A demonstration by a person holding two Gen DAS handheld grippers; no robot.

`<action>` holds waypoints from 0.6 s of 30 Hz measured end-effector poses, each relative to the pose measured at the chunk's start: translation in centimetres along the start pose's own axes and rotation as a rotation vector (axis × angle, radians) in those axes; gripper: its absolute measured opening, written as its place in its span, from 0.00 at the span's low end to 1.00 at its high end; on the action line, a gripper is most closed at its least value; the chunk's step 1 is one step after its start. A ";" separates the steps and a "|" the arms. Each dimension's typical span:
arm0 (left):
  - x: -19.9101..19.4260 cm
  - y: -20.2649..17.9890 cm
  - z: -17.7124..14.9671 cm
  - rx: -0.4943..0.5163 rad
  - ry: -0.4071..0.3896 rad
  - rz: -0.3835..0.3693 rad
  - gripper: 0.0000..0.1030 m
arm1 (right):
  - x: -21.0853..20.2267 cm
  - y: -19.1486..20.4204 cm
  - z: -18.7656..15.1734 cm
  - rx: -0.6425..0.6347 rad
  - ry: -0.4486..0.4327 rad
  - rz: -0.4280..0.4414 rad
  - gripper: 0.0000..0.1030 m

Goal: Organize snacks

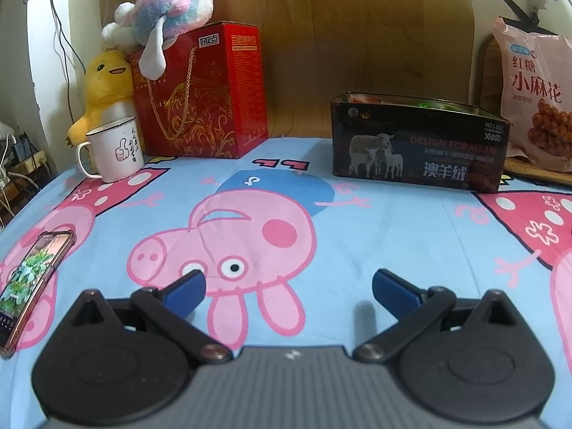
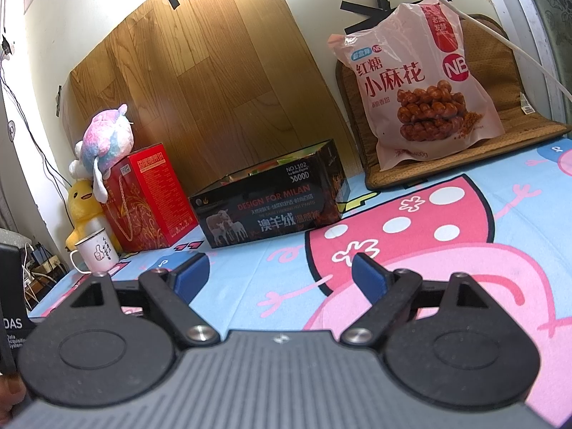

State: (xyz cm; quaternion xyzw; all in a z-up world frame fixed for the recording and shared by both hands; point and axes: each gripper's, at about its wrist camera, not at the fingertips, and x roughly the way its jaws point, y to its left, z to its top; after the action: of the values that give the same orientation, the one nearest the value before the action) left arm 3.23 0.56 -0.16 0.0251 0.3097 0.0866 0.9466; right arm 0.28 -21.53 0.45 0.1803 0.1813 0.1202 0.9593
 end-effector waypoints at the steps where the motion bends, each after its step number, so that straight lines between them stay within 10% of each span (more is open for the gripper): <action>1: 0.0 0.0 0.0 0.002 0.001 0.002 1.00 | 0.0 0.0 0.0 0.000 0.000 0.000 0.86; 18: 0.2 0.0 0.0 -0.002 0.019 0.013 1.00 | 0.0 0.0 0.0 0.001 -0.001 0.000 0.86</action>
State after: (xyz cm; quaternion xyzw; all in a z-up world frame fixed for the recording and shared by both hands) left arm 3.38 0.60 -0.26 0.0254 0.3184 0.0930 0.9430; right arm 0.25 -21.52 0.41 0.1809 0.1809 0.1200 0.9593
